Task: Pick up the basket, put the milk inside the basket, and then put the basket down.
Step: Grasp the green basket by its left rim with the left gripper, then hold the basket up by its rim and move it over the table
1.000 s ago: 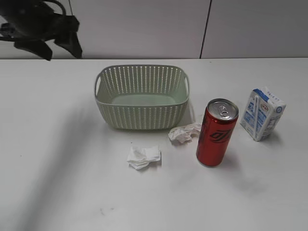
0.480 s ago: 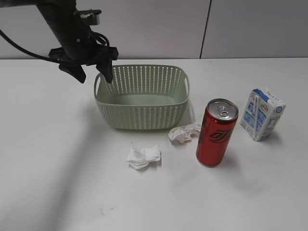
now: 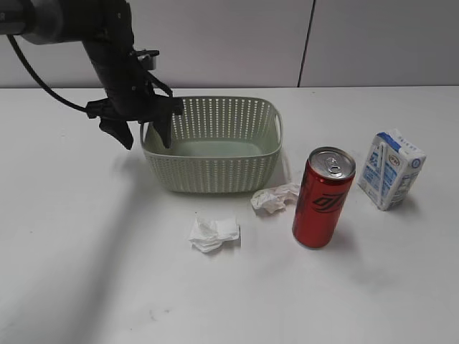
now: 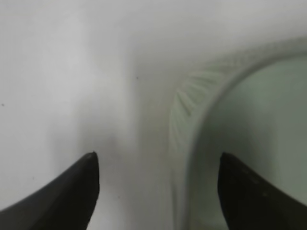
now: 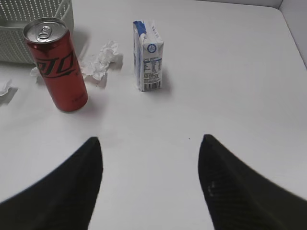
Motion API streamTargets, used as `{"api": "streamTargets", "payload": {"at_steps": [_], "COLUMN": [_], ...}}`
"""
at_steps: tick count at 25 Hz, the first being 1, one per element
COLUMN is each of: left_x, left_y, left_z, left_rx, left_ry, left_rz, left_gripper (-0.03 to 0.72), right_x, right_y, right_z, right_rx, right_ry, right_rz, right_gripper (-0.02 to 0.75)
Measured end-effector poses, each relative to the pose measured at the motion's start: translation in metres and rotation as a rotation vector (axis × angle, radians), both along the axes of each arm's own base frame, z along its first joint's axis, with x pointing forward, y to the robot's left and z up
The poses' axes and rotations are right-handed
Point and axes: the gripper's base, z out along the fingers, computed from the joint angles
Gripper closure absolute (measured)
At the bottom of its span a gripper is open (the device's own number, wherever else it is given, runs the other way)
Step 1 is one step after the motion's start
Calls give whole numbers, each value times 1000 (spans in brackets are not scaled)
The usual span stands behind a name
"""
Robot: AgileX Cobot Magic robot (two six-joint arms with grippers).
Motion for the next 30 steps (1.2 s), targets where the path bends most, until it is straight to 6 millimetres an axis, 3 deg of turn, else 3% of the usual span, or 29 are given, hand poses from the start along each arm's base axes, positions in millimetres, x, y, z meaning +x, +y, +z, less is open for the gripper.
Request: {"api": "streamTargets", "payload": {"at_steps": [6,15,21,30], "left_x": [1,0,-2,-18], "left_y": [0,-4,-3,6], "left_z": [-2,-1,6,68], "left_rx": [2,-51,-53,-37], "left_ry": [-2,11,19,-32], "left_rz": [21,48,70,59], "left_gripper": [239,656,683,683], "right_x": [0,0,0,0], "right_y": [0,0,0,0], "right_z": [0,0,0,0], "right_rx": [0,1,0,0], "right_ry": [0,0,0,0], "right_rz": [0,-1,0,0], "right_gripper": [239,239,239,239]}}
